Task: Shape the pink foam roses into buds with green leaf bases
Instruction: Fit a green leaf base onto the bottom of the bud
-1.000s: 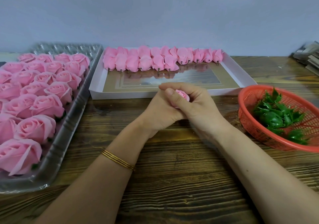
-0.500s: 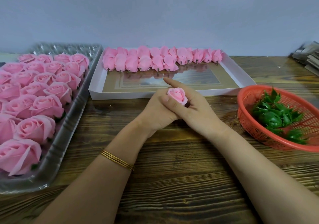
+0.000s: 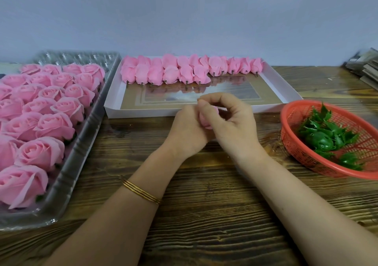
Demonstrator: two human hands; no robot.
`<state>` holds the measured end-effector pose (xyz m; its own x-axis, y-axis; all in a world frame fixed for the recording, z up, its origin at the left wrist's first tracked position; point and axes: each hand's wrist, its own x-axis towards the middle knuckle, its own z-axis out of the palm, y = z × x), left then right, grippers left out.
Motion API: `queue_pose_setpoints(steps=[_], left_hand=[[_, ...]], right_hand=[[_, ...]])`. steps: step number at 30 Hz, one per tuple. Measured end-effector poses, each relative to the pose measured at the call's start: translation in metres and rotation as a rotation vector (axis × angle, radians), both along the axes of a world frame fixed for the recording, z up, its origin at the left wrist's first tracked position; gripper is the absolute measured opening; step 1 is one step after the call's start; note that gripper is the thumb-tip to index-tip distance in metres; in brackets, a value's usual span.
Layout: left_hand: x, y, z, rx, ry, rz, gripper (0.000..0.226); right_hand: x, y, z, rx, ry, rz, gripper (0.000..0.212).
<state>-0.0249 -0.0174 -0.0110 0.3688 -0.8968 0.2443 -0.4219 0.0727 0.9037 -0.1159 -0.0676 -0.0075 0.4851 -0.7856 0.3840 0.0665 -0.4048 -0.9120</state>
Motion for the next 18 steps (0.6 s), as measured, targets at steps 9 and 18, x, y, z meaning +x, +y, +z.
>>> queue_pose_setpoints(steps=[9,18], left_hand=[[0.0040,-0.0009,-0.0032,-0.018,-0.038,0.019,0.029],[0.0086,-0.0014,-0.0031,-0.044,0.001,-0.001,0.009]], right_hand=[[0.0011,-0.0015,-0.0054,-0.021,0.054,0.031,0.023],[0.0011,0.0051,-0.0016,0.002,0.025,0.083,0.039]])
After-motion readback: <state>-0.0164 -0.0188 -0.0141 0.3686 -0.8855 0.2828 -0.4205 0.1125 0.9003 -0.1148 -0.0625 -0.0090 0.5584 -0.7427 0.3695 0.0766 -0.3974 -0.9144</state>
